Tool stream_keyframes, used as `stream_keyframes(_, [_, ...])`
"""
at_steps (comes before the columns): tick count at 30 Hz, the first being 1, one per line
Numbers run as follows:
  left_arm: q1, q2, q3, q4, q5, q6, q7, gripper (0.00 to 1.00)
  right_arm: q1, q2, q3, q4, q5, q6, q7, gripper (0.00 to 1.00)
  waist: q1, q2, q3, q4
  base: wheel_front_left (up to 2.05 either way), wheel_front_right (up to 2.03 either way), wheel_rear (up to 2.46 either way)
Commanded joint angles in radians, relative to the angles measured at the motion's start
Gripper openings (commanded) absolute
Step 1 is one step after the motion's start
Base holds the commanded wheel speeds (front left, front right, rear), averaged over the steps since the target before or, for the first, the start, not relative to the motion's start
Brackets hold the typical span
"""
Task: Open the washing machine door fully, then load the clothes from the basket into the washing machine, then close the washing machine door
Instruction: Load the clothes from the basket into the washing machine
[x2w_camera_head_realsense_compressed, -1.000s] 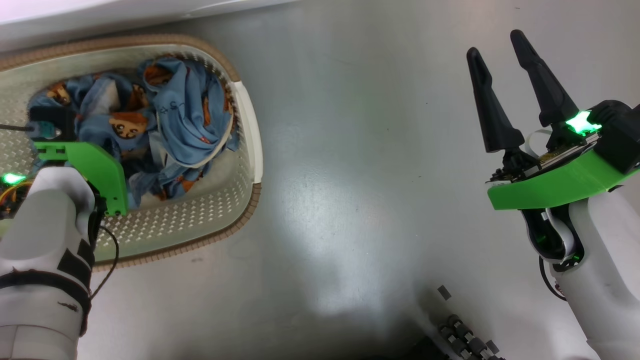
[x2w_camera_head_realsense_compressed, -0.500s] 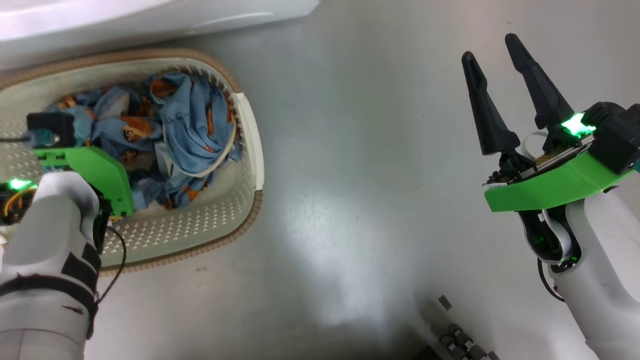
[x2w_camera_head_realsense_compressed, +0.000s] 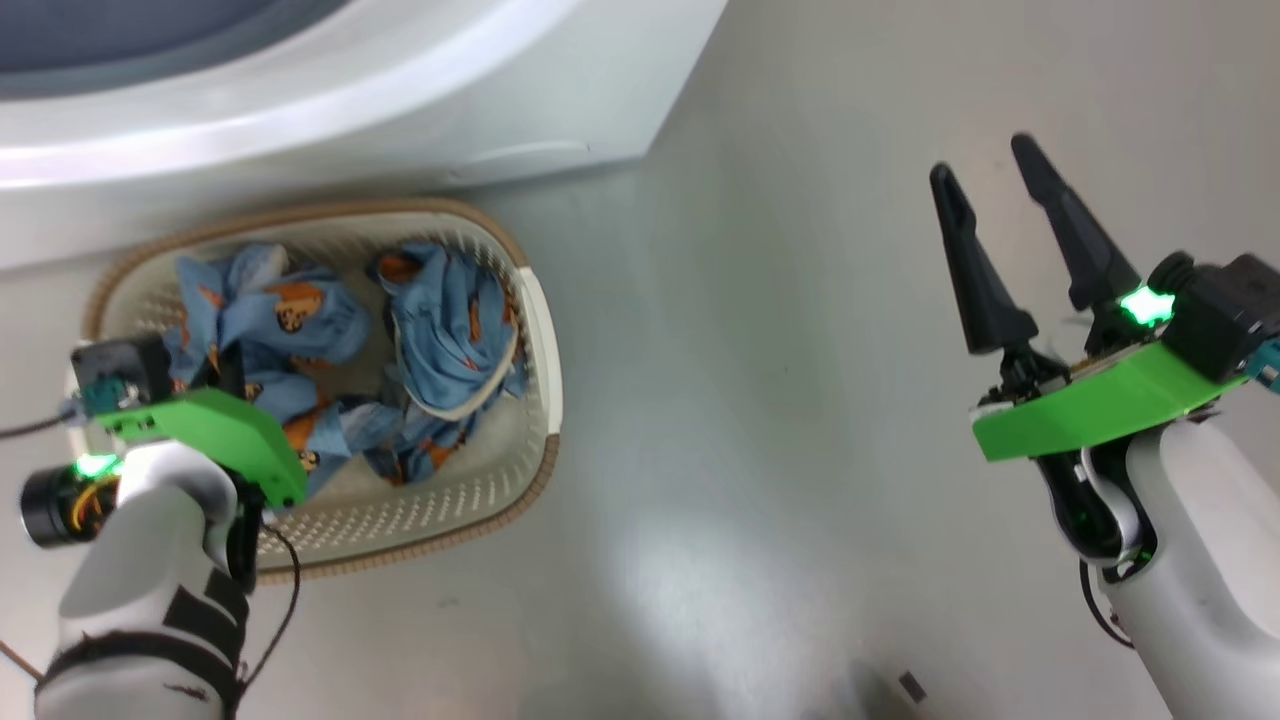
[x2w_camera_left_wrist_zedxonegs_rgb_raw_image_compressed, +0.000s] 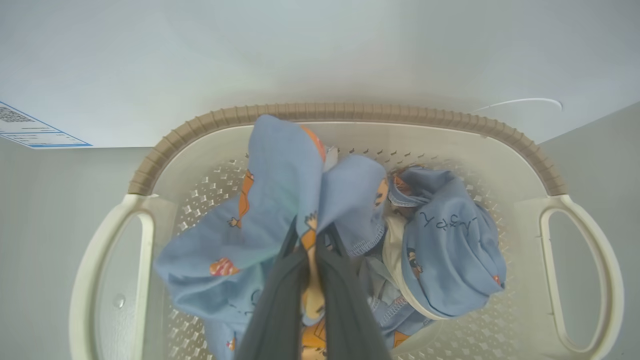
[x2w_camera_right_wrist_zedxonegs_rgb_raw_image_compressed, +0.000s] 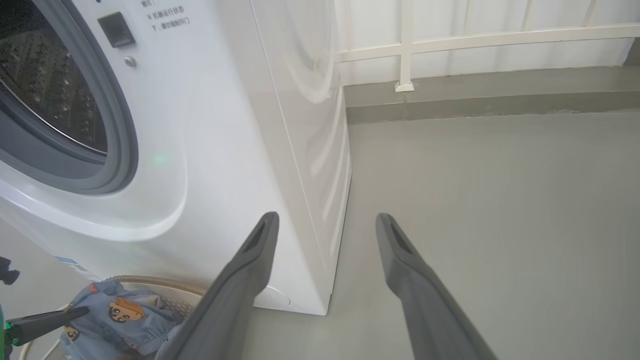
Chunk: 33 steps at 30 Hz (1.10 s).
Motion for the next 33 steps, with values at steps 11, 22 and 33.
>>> stream_keyframes(11, [0.17, 0.019, 0.011, -0.132, 0.014, -0.013, -0.039, 0.0, 0.127, -0.027, 0.004, 0.033, 0.024, 0.004, -0.008, 1.0, 0.0, 0.0, -0.241, 0.05, 0.0, 0.0, 0.0])
stream_keyframes(22, [0.314, 0.007, 0.044, -0.358, 0.047, -0.018, -0.039, 0.0, 0.21, -0.035, -0.012, 0.052, 0.023, 0.004, -0.008, 1.0, 0.0, 0.0, -0.376, 0.087, 0.0, 0.0, 0.0])
stream_keyframes(33, [0.458, -0.003, 0.092, -0.565, 0.072, -0.032, -0.039, 0.0, 0.283, -0.041, -0.032, 0.055, 0.021, 0.004, -0.008, 1.0, 0.0, 0.0, -0.472, 0.099, 0.0, 0.0, 0.0])
